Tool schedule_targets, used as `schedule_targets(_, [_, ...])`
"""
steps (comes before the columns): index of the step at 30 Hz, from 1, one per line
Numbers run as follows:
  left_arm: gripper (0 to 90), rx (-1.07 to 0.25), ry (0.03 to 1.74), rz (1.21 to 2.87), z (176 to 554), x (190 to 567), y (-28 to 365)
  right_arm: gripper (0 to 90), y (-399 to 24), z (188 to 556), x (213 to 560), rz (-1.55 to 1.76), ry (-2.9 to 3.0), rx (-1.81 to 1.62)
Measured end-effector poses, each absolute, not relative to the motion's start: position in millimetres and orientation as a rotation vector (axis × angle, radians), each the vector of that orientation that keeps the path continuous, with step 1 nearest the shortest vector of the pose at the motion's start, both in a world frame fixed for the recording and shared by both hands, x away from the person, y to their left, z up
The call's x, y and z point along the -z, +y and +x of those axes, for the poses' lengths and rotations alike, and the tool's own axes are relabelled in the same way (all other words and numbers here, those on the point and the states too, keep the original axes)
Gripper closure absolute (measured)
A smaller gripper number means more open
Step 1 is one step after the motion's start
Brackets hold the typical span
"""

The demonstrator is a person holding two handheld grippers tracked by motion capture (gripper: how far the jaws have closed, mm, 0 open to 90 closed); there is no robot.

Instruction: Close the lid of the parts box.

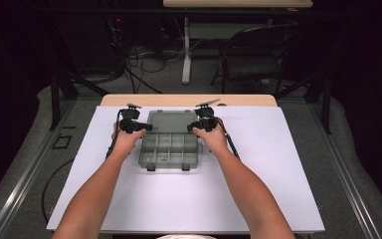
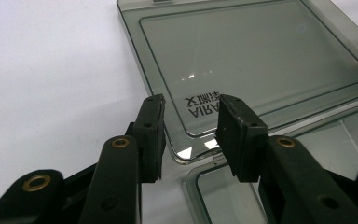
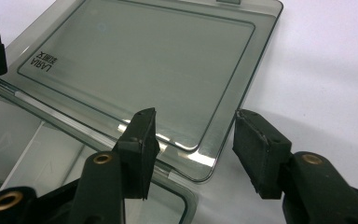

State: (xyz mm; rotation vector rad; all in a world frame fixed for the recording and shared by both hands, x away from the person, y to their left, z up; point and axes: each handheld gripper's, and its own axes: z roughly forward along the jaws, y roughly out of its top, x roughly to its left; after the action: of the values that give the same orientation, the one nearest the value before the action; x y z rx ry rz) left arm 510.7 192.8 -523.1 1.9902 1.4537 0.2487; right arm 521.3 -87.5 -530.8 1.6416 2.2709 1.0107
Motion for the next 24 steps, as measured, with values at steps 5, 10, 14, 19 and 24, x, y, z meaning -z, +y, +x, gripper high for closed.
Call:
schedule_targets(5, [61.9,-0.238,1.444,1.985,509.6,521.2,194.1,46.3,-88.6,522.7,531.7,1.658,2.276,-1.02])
schedule_targets(10, [63.3,-0.256,1.454,1.997,509.8,522.8,192.1,44.2,-88.7,524.2,534.1,1.686,2.27,-1.035])
schedule_targets(14, [64.2,-0.254,1.456,1.997,509.7,523.0,192.5,42.5,-89.6,526.7,536.4,1.703,2.272,-1.053])
schedule_targets(19, [65.9,-0.25,1.451,2.0,509.9,523.0,193.7,41.6,-90.4,528.7,537.8,1.727,2.283,-1.048])
schedule_targets(24, [67.1,-0.247,1.451,1.999,509.8,523.1,194.4,40.7,-89.4,532.7,538.9,1.723,2.304,-1.024])
